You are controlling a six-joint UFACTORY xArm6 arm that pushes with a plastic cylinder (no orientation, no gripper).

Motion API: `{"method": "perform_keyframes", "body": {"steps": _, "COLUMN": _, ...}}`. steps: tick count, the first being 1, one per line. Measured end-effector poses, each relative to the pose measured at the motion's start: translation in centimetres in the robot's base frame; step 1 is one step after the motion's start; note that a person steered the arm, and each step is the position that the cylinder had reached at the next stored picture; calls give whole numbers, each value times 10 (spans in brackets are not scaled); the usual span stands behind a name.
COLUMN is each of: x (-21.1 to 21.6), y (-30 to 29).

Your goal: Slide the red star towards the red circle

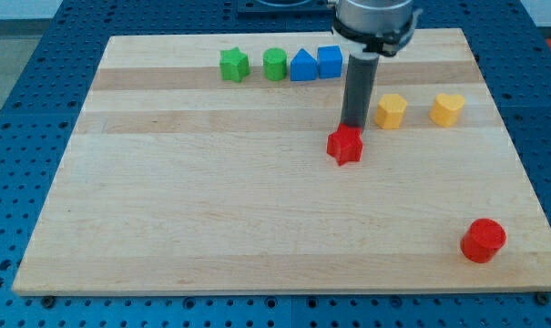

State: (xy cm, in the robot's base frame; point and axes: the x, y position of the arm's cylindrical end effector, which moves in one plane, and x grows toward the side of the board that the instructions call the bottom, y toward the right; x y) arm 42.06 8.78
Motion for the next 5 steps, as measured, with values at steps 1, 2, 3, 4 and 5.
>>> {"method": "perform_keyframes", "body": {"steps": 1, "x": 18, "y": -7}}
{"method": "perform_keyframes", "body": {"steps": 2, "x": -8, "y": -37}}
{"method": "perform_keyframes", "body": {"steps": 3, "x": 8, "y": -46}}
{"method": "perform_keyframes", "body": {"steps": 4, "x": 51, "y": -39}}
{"method": "perform_keyframes", "body": {"steps": 5, "x": 68, "y": -18}}
